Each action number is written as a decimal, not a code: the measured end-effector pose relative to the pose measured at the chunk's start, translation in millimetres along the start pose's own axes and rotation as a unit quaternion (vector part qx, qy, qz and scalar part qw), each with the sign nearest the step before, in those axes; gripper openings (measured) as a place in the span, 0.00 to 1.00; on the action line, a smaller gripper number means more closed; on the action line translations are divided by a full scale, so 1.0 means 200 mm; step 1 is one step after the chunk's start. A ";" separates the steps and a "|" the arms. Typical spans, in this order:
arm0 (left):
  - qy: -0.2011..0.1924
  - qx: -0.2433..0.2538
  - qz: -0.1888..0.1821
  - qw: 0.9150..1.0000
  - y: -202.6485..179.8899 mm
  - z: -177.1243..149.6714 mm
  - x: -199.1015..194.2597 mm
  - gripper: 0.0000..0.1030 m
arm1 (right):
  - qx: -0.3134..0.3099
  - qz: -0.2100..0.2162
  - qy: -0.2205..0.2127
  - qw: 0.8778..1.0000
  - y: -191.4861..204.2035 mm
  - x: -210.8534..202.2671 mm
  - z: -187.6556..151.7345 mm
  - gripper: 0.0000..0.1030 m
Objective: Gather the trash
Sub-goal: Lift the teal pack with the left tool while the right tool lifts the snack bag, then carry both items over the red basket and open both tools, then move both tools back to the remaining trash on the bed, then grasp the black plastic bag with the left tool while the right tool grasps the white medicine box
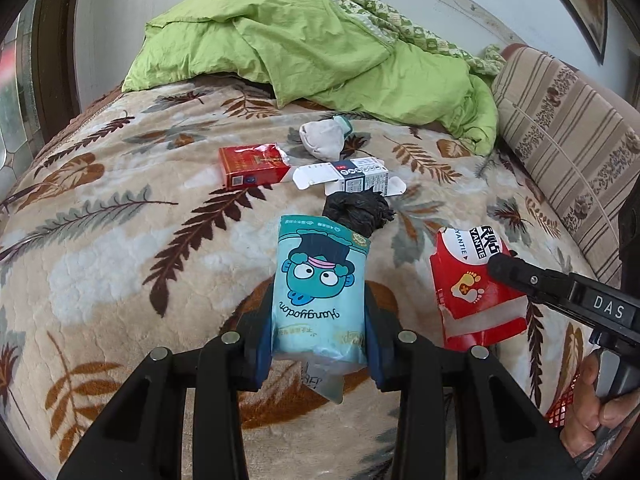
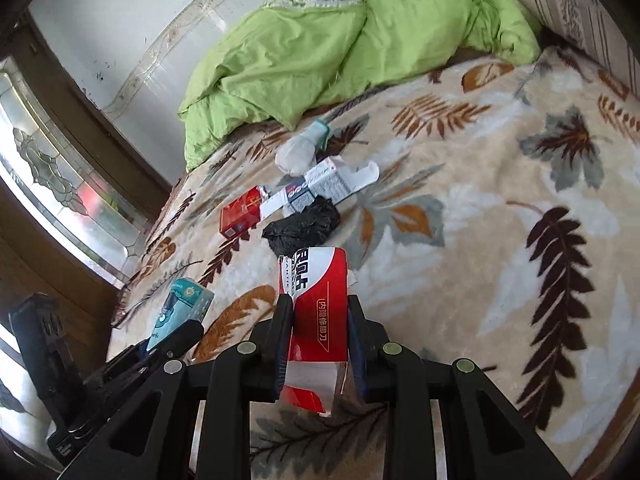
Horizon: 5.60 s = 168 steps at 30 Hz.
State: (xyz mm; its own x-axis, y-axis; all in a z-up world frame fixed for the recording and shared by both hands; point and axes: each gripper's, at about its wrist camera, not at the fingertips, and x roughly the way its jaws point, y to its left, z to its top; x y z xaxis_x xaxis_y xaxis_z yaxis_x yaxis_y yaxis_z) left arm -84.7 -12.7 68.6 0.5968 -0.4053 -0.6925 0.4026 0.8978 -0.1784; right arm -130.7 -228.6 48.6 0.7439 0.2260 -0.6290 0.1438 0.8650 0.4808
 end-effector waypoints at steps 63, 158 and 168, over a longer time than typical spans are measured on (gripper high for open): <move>-0.039 0.054 0.009 0.998 -0.08 0.04 -0.01 0.35 | -0.029 -0.025 -0.024 0.999 0.05 -0.01 0.01 0.27; -0.032 0.014 -0.020 0.999 -0.06 0.37 0.37 0.54 | 0.007 -0.009 0.034 0.999 -0.17 0.15 0.51 0.56; -0.076 -0.115 0.079 0.987 0.33 0.46 0.37 0.54 | 0.031 0.040 0.106 0.993 -0.10 0.89 0.83 0.52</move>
State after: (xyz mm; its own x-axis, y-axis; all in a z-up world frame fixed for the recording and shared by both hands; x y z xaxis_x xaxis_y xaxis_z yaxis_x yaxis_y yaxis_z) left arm 49.8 -0.1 70.4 0.7439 -0.2621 -0.6147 0.1386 0.9604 -0.2418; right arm 107.2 -281.3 29.0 0.6014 0.3868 -0.6991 0.1347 0.8133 0.5660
